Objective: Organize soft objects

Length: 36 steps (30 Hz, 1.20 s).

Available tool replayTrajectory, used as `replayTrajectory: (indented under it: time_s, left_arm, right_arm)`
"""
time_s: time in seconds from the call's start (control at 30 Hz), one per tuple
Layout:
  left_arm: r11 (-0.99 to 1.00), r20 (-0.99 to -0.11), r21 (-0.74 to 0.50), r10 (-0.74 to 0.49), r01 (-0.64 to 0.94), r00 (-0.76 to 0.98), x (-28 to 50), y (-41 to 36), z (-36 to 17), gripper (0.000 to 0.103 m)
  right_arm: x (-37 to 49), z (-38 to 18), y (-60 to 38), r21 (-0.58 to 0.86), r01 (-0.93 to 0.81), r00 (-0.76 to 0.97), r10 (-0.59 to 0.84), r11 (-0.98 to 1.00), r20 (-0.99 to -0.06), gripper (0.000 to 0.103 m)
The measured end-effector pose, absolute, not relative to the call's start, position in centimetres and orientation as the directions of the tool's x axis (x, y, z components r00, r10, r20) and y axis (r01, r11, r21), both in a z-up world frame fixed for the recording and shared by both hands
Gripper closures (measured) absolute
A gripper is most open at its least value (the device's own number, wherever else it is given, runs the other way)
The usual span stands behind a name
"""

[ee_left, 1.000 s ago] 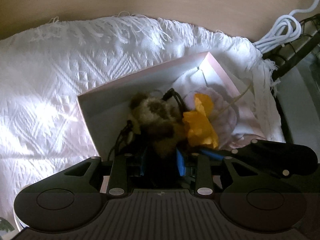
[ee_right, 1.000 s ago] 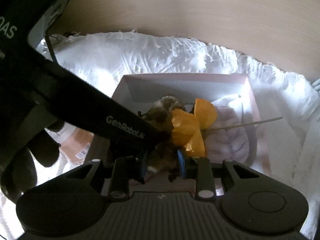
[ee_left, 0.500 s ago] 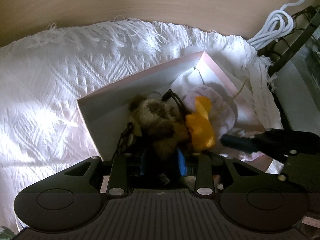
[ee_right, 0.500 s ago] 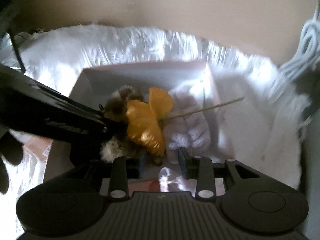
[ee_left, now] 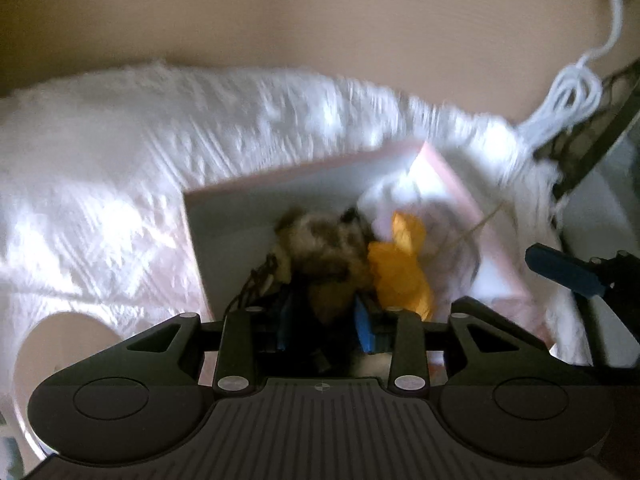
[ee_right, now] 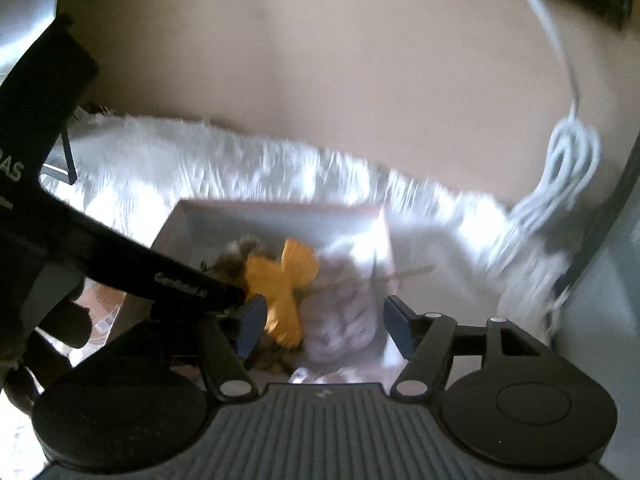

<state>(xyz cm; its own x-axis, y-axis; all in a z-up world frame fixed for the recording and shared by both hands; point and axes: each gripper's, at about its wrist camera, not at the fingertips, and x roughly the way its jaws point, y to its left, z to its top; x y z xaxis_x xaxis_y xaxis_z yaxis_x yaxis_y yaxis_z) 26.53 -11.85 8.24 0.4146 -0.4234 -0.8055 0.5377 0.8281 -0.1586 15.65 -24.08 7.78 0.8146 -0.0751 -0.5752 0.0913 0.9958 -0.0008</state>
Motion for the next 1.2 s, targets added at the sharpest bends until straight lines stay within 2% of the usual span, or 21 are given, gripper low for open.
replayTrajectory:
  time_s: [0.23, 0.37, 0.5, 0.6, 0.77, 0.93, 1.03, 1.13, 1.2]
  left_arm:
    - [0.880, -0.581, -0.176, -0.454, 0.441, 0.675, 18.7, -5.8, 12.4, 0.069]
    - [0.937, -0.459, -0.155, -0.349, 0.313, 0.817, 13.3, -1.9, 12.8, 0.069]
    - [0.974, -0.404, -0.130, -0.222, 0.184, 0.888, 8.0, 1.1, 11.7, 0.069]
    - [0.990, -0.402, -0.103, -0.129, 0.095, 0.906, 4.2, 2.2, 9.8, 0.069]
    - [0.994, -0.481, -0.107, -0.031, -0.024, 0.876, 0.5, 3.0, 5.7, 0.069]
    - [0.995, -0.562, -0.081, 0.001, -0.056, 0.827, -0.9, 2.0, 2.2, 0.069]
    - [0.995, -0.610, -0.077, 0.005, -0.066, 0.792, -1.1, 1.3, 0.8, 0.068]
    - [0.996, -0.598, -0.049, 0.027, -0.069, 0.801, -1.5, 0.9, 0.6, 0.068]
    - [0.995, -0.597, -0.063, 0.023, -0.075, 0.802, -1.4, 1.0, 0.5, 0.068]
  right_arm:
    - [14.6, 9.5, -24.0, 0.018, 0.112, 0.852, -0.086, 0.994, -0.517, 0.034]
    - [12.5, 10.5, -23.7, 0.064, 0.080, 0.897, -0.044, 0.995, -0.439, 0.033]
    - [9.5, 11.0, -22.0, 0.064, -0.017, 0.933, 0.039, 0.998, -0.358, 0.027]
    - [7.3, 10.1, -20.2, 0.046, -0.126, 0.930, 0.134, 0.991, -0.341, 0.021]
    - [5.4, 5.7, -17.3, 0.013, -0.276, 0.861, 0.253, 0.961, -0.442, 0.021]
    - [6.2, 0.8, -15.5, -0.022, -0.309, 0.785, 0.242, 0.951, -0.570, 0.021]
    - [6.4, -1.2, -15.1, -0.028, -0.313, 0.762, 0.234, 0.949, -0.604, 0.020]
    - [6.4, -1.4, -15.4, -0.013, -0.300, 0.771, 0.235, 0.954, -0.592, 0.013]
    - [6.6, -1.5, -15.8, 0.004, -0.285, 0.766, 0.230, 0.959, -0.600, 0.003]
